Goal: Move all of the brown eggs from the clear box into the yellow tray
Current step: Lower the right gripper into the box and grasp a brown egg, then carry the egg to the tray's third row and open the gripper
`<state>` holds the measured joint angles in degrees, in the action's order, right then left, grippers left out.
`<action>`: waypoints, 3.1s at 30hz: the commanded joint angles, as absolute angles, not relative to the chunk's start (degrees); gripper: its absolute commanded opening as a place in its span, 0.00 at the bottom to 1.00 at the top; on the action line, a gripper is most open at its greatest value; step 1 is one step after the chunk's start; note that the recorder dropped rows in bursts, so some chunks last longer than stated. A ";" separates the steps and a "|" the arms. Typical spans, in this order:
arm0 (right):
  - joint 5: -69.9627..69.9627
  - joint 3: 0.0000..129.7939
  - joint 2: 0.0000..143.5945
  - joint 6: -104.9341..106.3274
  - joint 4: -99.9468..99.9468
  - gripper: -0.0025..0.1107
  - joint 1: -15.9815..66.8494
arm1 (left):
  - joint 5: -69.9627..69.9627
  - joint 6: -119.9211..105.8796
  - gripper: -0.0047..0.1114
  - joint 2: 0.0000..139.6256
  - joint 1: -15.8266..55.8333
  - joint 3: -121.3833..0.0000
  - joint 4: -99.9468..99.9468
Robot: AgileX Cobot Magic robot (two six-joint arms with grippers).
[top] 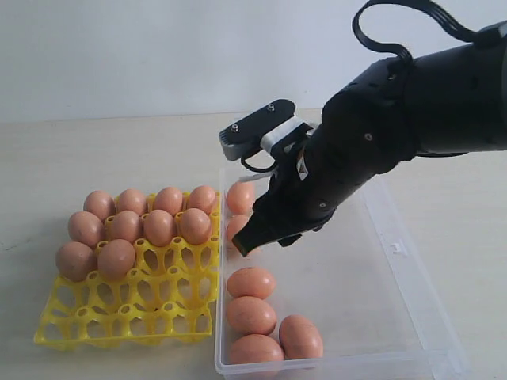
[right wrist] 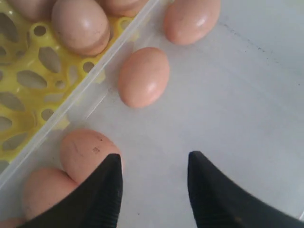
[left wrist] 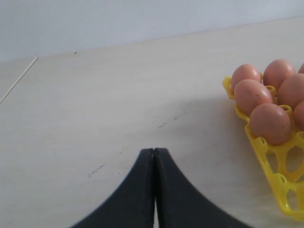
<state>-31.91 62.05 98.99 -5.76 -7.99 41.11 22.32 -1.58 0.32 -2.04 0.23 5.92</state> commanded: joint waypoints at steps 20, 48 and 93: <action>-31.99 62.08 104.23 16.82 6.01 0.54 43.63 | 21.79 -1.22 0.04 0.00 -1.61 0.00 5.78; 7.35 57.22 98.13 -17.99 -25.56 0.02 37.99 | 21.79 -1.22 0.04 0.00 -1.61 0.00 5.78; 52.30 60.00 123.96 -53.23 -43.82 0.56 39.33 | 21.79 -1.22 0.04 0.00 -1.61 0.00 5.78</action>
